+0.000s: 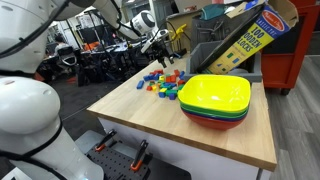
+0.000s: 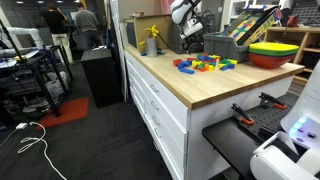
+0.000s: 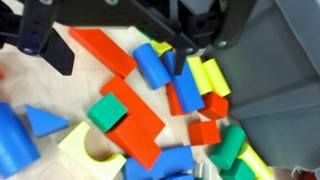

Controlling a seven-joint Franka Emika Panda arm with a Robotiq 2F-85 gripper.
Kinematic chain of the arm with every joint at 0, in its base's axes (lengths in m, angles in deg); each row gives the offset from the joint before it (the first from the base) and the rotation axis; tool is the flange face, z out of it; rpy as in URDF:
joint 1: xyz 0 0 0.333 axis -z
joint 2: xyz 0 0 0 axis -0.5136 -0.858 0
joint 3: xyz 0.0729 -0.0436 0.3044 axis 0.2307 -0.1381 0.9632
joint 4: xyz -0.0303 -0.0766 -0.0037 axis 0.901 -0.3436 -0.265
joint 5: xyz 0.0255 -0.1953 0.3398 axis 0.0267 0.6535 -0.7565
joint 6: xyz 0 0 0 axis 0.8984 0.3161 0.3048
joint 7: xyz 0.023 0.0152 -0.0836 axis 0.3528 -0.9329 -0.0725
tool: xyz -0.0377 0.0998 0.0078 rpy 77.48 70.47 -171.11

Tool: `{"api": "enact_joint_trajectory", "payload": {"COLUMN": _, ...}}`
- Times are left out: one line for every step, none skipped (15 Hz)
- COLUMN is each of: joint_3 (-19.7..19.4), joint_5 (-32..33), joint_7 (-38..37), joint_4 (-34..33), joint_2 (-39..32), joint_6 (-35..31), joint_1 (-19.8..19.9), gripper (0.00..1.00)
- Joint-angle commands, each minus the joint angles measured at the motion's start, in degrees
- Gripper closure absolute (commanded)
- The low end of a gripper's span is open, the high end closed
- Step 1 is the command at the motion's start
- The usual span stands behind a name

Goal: Move one of the blue blocks closer to the grey bin

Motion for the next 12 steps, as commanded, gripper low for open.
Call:
{"api": "enact_joint_trajectory", "payload": {"joint_3": 2.96, "joint_5": -6.62, "joint_7": 4.02, "joint_4": 4.11, "joint_2": 4.99, "joint_6": 0.26, "joint_1": 2.01, "gripper": 0.0}}
{"api": "enact_joint_trajectory", "payload": {"joint_3": 3.48, "joint_5": -8.29, "joint_7": 5.06, "joint_4": 4.92, "joint_2": 5.85, "joint_6": -0.08, "joint_1": 2.26, "gripper": 0.0}}
{"api": "enact_joint_trajectory", "payload": {"joint_3": 3.78, "joint_5": -9.53, "joint_7": 5.87, "joint_4": 5.78, "joint_2": 6.66, "joint_6": -0.24, "joint_1": 2.36, "gripper": 0.0}}
{"api": "enact_joint_trajectory", "payload": {"joint_3": 4.3, "joint_5": -11.12, "joint_7": 7.03, "joint_4": 6.9, "joint_2": 7.7, "joint_6": -0.89, "joint_1": 2.62, "gripper": 0.0}}
{"api": "enact_joint_trajectory", "payload": {"joint_3": 4.74, "joint_5": -12.48, "joint_7": 8.38, "joint_4": 7.92, "joint_2": 8.58, "joint_6": -1.58, "joint_1": 2.86, "gripper": 0.0}}
{"api": "enact_joint_trajectory", "payload": {"joint_3": 5.53, "joint_5": -13.81, "joint_7": 10.87, "joint_4": 9.88, "joint_2": 10.09, "joint_6": -3.54, "joint_1": 3.24, "gripper": 0.0}}
{"api": "enact_joint_trajectory", "payload": {"joint_3": 5.94, "joint_5": -14.77, "joint_7": 12.63, "joint_4": 11.18, "joint_2": 11.16, "joint_6": -4.52, "joint_1": 3.39, "gripper": 0.0}}
{"api": "enact_joint_trajectory", "payload": {"joint_3": 6.44, "joint_5": -15.62, "joint_7": 14.83, "joint_4": 12.93, "joint_2": 12.53, "joint_6": -6.01, "joint_1": 3.65, "gripper": 0.0}}
{"api": "enact_joint_trajectory", "payload": {"joint_3": 6.84, "joint_5": -16.33, "joint_7": 16.8, "joint_4": 14.53, "joint_2": 13.77, "joint_6": -7.23, "joint_1": 3.91, "gripper": 0.0}}
{"api": "enact_joint_trajectory", "payload": {"joint_3": 7.39, "joint_5": -17.05, "joint_7": 19.51, "joint_4": 16.66, "joint_2": 15.39, "joint_6": -8.91, "joint_1": 4.29, "gripper": 0.0}}
{"api": "enact_joint_trajectory", "payload": {"joint_3": 7.82, "joint_5": -17.68, "joint_7": 21.88, "joint_4": 18.22, "joint_2": 16.6, "joint_6": -9.88, "joint_1": 4.61, "gripper": 0.0}}
{"api": "enact_joint_trajectory", "payload": {"joint_3": 8.12, "joint_5": -17.86, "joint_7": 24.2, "joint_4": 19.9, "joint_2": 17.95, "joint_6": -10.32, "joint_1": 4.8, "gripper": 0.0}}
